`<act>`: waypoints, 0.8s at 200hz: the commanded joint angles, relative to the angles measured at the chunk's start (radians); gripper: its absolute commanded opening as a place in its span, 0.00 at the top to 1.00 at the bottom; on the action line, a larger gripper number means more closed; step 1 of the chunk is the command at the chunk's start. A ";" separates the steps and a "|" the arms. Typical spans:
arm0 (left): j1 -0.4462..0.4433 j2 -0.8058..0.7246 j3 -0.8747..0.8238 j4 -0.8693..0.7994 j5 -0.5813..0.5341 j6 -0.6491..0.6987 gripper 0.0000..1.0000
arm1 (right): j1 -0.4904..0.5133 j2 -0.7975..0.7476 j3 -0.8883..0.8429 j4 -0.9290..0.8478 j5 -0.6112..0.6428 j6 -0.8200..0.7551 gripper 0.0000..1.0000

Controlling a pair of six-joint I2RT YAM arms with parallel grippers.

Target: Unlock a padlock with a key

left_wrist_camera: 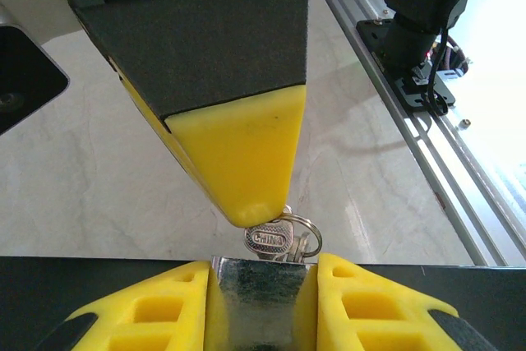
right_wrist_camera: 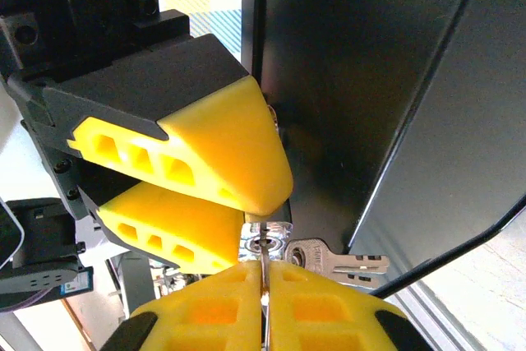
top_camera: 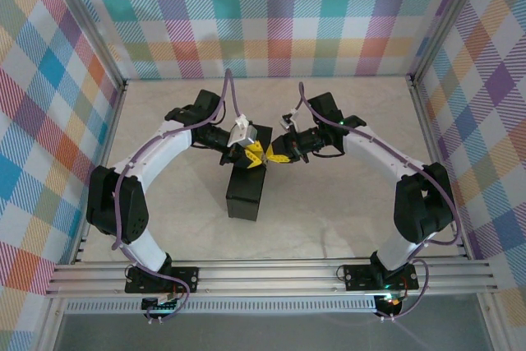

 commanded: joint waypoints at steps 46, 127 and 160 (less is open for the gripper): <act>-0.017 0.009 0.048 0.013 0.098 -0.021 0.84 | -0.043 -0.055 -0.016 -0.083 0.009 -0.165 0.75; -0.023 0.082 0.151 -0.102 0.131 -0.040 0.83 | -0.067 -0.387 -0.427 0.480 0.481 -1.095 0.73; -0.023 0.061 0.135 -0.103 0.123 -0.034 0.83 | 0.030 -0.381 -0.463 0.571 0.624 -1.330 0.75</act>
